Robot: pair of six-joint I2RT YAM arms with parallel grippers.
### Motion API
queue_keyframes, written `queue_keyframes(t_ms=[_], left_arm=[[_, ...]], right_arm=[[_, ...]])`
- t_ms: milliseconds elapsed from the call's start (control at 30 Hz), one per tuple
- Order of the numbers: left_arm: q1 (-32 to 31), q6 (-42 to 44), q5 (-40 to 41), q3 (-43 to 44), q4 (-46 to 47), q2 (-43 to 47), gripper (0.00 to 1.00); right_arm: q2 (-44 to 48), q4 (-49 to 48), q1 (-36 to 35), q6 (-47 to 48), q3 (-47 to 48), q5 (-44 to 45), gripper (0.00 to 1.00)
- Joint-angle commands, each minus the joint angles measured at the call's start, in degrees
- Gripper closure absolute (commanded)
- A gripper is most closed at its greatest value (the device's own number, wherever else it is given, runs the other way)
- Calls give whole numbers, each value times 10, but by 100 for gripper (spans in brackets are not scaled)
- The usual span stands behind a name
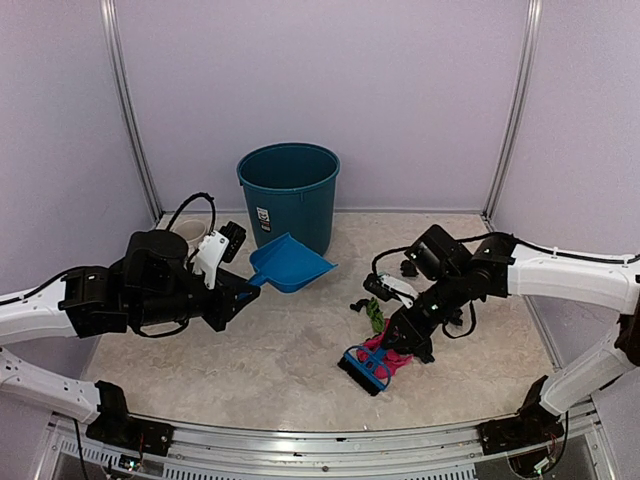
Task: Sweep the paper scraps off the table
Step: Sweep the paper scraps at the center of the board.
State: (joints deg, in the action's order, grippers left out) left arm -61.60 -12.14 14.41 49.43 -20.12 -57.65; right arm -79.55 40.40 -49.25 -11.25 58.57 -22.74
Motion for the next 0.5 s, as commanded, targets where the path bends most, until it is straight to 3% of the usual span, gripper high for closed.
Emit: queue_keyframes(t_ms=[0, 333, 467], left_arm=[[-5, 6, 0, -5, 13, 10, 100], [-5, 5, -12, -7, 23, -1, 100], [-7, -1, -19, -12, 36, -11, 100]], right_arm=[[-38, 88, -8, 24, 35, 129, 100], [-77, 98, -5, 41, 115, 369, 100], [-84, 70, 13, 56, 139, 397, 100]])
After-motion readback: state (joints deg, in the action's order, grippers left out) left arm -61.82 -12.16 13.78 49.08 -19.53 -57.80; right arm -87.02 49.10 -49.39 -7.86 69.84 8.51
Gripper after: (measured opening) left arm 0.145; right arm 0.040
